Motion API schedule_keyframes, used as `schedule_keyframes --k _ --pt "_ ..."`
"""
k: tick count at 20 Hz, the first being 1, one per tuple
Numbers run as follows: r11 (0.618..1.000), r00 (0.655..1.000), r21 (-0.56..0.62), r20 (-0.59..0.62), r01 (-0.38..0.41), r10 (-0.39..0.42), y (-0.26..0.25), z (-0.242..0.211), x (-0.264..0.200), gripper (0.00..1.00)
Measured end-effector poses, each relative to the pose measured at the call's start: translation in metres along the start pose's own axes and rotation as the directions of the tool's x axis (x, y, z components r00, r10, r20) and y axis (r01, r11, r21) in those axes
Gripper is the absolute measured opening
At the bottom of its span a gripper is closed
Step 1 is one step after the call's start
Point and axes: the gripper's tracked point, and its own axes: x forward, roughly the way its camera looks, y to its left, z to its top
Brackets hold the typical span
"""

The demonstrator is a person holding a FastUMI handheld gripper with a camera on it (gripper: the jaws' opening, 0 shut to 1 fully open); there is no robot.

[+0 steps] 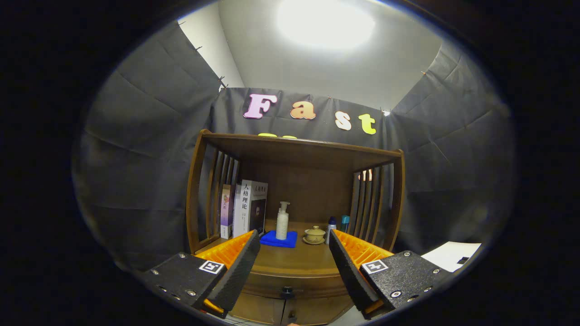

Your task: Pull open the drawer, take out the items inside it, and place them on the countertop above the cabinet.

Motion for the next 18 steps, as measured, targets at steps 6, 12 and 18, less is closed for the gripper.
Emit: schedule_keyframes --k 6,12,18 --pt "0.999 0.997 -0.038 -0.061 -0.038 0.036 0.012 -0.063 0.024 0.95" --pt "0.993 0.991 -0.094 -0.119 -0.077 0.066 0.024 -0.116 0.034 0.95" --pt "0.992 0.975 -0.082 -0.207 -0.098 0.079 0.020 -0.183 0.040 0.95"
